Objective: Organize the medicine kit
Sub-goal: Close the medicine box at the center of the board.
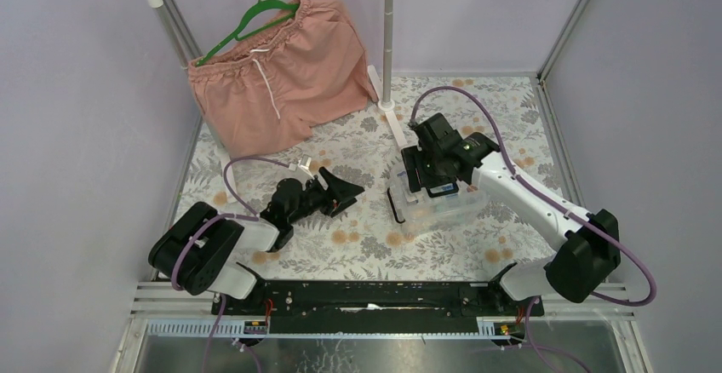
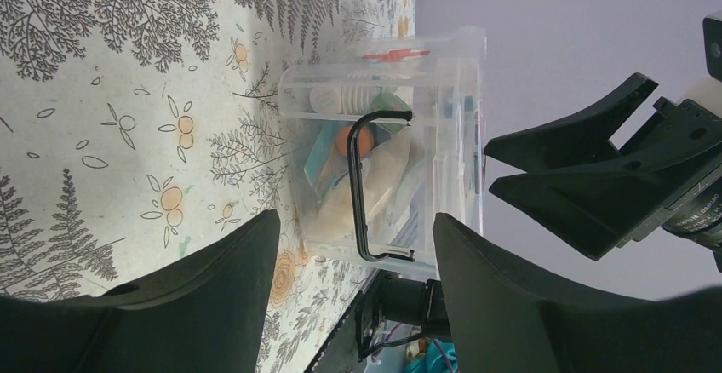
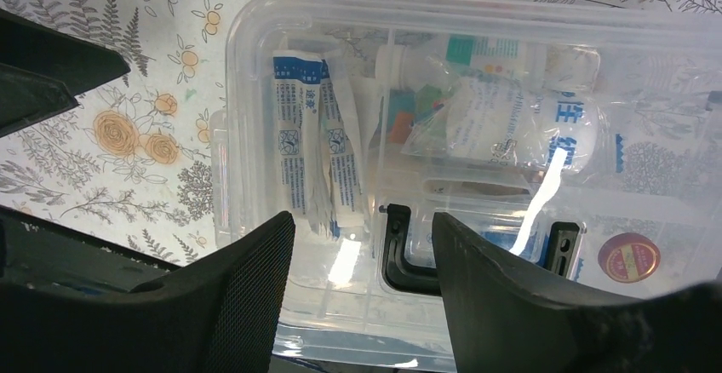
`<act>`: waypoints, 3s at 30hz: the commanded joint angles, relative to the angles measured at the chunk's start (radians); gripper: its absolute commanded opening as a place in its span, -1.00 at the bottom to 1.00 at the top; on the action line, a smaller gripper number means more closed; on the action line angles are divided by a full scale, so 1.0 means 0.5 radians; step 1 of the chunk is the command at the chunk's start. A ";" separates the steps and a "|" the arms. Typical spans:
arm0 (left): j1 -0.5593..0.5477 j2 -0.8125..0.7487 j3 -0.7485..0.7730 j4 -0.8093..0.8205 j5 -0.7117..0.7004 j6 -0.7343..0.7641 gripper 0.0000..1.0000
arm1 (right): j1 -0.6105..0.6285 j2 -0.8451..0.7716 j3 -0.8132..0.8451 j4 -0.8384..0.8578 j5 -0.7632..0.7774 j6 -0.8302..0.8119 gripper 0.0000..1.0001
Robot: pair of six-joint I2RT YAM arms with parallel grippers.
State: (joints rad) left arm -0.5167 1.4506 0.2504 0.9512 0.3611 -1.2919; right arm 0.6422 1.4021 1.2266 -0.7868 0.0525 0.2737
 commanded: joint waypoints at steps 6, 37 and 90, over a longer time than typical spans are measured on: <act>-0.013 0.013 0.039 0.130 0.039 0.005 0.48 | 0.114 0.052 0.024 -0.237 0.082 0.166 0.35; -0.108 0.317 0.103 0.516 0.115 -0.086 0.50 | 0.201 0.169 -0.011 -0.353 0.174 0.229 0.18; -0.361 1.097 0.462 1.304 0.035 -0.437 0.97 | 0.206 0.211 0.027 -0.315 0.082 0.189 0.20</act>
State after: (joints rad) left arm -0.6930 1.9865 0.4500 1.5112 0.3771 -1.5101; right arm 0.7269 1.4513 1.2682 -0.8967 0.1555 0.3702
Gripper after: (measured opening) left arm 0.984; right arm 0.597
